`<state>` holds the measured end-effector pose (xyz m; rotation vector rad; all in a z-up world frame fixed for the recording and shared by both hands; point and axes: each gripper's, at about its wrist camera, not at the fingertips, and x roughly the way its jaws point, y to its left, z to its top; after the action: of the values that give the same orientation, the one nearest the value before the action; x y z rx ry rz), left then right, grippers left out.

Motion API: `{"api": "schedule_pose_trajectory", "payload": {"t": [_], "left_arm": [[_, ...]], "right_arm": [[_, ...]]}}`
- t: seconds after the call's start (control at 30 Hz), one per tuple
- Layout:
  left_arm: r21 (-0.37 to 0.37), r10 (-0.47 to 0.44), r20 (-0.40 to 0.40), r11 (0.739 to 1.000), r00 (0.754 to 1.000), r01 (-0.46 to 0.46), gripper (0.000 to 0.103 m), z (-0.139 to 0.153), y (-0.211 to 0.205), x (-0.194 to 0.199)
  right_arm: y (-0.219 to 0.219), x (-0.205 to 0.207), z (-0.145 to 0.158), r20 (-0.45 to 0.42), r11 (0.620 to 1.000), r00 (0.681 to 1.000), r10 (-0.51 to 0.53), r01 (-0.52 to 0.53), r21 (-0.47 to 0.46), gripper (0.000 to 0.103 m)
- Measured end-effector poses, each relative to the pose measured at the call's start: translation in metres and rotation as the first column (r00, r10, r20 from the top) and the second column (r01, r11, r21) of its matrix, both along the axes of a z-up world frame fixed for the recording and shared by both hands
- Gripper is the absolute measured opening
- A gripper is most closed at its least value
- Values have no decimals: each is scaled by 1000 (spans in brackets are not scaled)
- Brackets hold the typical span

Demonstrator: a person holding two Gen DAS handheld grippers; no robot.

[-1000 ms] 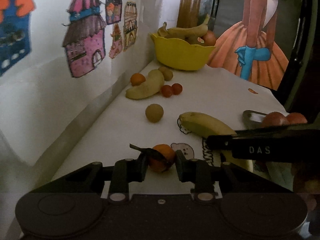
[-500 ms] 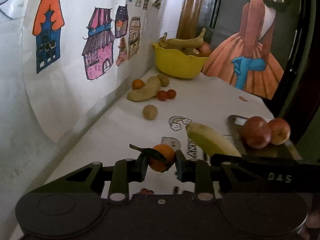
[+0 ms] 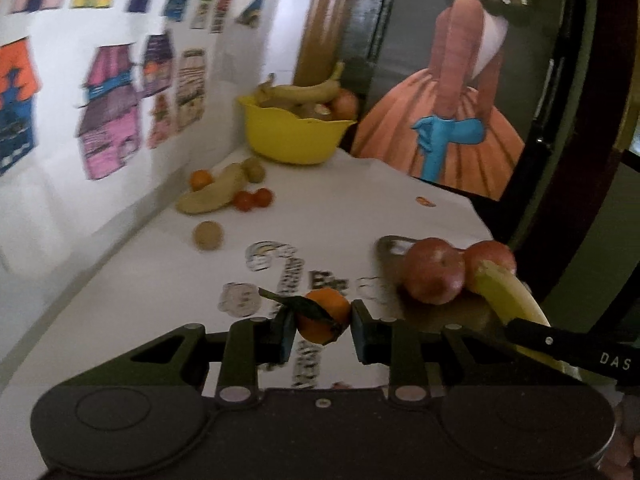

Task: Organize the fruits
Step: 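Carry the tangerine in the left gripper to the tray while the right gripper carries the banana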

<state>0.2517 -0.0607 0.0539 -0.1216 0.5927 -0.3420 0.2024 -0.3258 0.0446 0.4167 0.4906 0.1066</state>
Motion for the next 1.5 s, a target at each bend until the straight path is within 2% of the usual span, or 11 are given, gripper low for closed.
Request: {"api": "schedule_pose_trajectory", "payload": {"t": [0.17,0.37,0.6,1.0,1.27,1.37,1.5], "left_arm": [[-9,-50,-1,999,999,50,31,-1,-34,10],[29,-140,-13,990,990,140,31,-12,-83,20],[67,-204,-37,976,978,206,31,-26,-121,26],[105,-177,-69,977,982,184,31,-38,-124,34],[113,-170,-83,977,982,179,31,-42,-123,37],[110,-160,-80,980,984,168,34,-42,-122,37],[98,-150,-82,983,985,157,43,-39,-119,35]], "right_arm": [[-37,-11,-9,13,995,995,-96,96,31,39],[-72,-9,-18,35,980,980,-194,192,57,39],[-85,10,-25,0,970,971,-241,241,36,39],[-79,17,-26,-20,971,970,-241,241,4,39],[-76,18,-25,-28,973,973,-230,229,-28,49],[-74,19,-24,-32,974,974,-224,223,-40,53],[-73,17,-23,-29,976,976,-216,215,-40,56]]}}
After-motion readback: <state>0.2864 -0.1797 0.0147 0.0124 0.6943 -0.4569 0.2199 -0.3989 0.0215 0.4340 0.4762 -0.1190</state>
